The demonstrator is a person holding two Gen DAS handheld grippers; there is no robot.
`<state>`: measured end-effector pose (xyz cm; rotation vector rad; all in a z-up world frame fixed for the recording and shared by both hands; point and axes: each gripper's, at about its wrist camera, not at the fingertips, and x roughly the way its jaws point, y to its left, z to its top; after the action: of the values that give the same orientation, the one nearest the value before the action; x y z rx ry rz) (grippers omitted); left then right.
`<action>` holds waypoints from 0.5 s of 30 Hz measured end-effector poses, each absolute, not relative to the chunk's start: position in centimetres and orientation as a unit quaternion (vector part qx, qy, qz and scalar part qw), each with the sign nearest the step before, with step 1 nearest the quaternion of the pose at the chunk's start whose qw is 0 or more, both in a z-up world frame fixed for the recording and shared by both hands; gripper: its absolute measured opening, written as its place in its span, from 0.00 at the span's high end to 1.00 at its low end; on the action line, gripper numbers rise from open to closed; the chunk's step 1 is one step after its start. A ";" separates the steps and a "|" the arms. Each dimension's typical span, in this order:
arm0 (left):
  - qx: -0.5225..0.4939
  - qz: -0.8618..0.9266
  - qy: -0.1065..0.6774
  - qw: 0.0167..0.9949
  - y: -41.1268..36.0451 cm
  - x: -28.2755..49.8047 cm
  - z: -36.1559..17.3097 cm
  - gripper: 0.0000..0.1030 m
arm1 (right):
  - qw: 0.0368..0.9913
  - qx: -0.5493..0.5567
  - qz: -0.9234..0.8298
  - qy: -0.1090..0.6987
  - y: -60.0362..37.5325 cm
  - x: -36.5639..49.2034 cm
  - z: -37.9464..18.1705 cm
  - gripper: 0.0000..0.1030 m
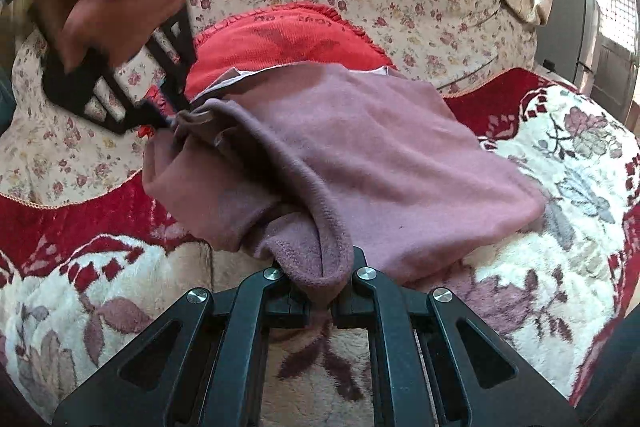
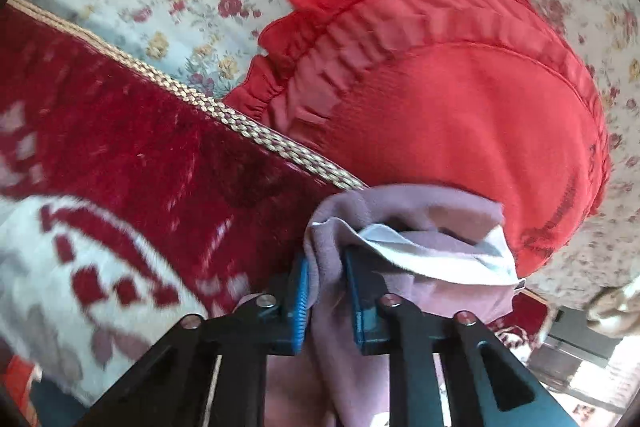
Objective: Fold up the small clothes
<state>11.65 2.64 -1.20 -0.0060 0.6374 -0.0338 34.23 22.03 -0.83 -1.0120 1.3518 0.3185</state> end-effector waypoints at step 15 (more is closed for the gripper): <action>-0.076 -0.051 0.275 0.957 3.7 10.9 -0.3 0.95 | 0.733 -0.292 0.209 0.577 6.8 37.8 9.6 0.93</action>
<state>10.94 3.69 -0.35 -0.1544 0.5580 -0.1030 37.79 6.84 9.64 -0.6429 1.2692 0.4603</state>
